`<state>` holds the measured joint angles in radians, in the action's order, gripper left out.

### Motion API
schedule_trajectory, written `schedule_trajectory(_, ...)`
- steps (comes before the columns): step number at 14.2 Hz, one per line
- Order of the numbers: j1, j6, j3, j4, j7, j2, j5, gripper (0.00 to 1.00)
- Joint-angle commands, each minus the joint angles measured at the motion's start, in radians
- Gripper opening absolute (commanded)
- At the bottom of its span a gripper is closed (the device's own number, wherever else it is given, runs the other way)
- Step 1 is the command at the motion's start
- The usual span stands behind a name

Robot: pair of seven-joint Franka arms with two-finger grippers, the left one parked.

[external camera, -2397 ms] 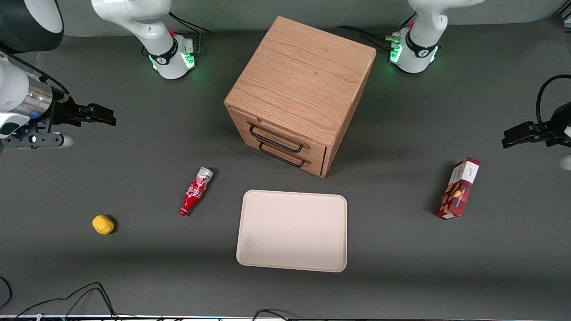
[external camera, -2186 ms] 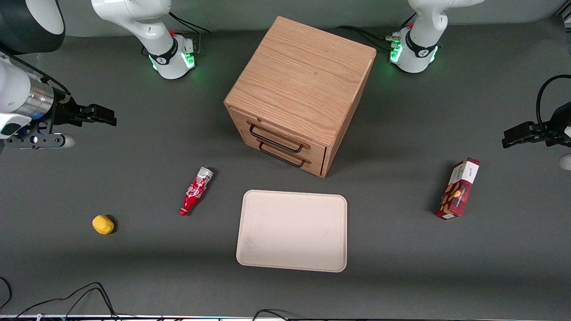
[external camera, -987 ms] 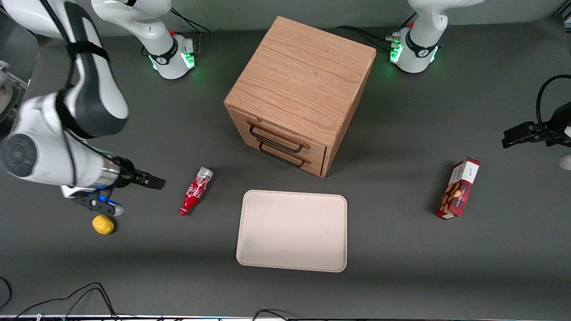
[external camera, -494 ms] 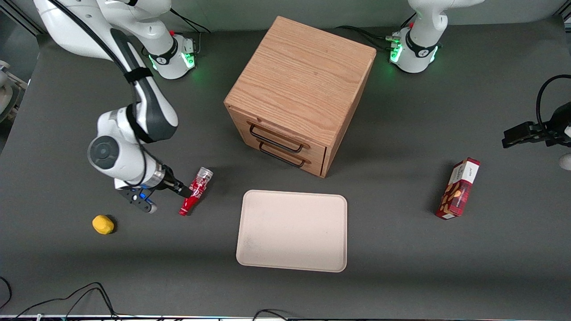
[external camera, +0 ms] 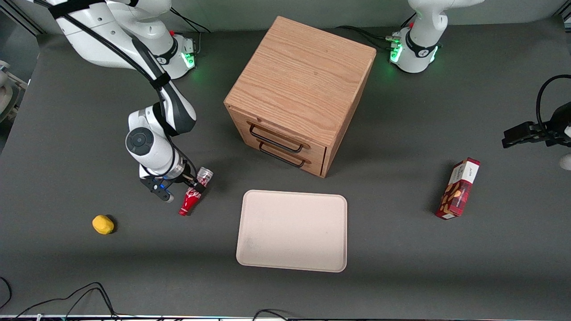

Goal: Place coke bottle on tray
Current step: 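Lower the right gripper and close it around the bottle's body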

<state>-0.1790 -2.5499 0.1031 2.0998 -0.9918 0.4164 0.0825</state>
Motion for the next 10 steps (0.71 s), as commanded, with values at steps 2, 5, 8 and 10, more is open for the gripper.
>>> schedule_trajectory(2,-0.005,-0.093,0.000,-0.009,-0.086,0.079,0.080,1.00)
schedule_trajectory(5,-0.004,-0.110,-0.006,-0.011,-0.087,0.093,0.083,1.00)
schedule_trajectory(8,-0.004,-0.110,-0.008,-0.011,-0.087,0.099,0.086,1.00)
schedule_trajectory(10,-0.002,-0.110,-0.008,-0.011,-0.087,0.101,0.094,1.00)
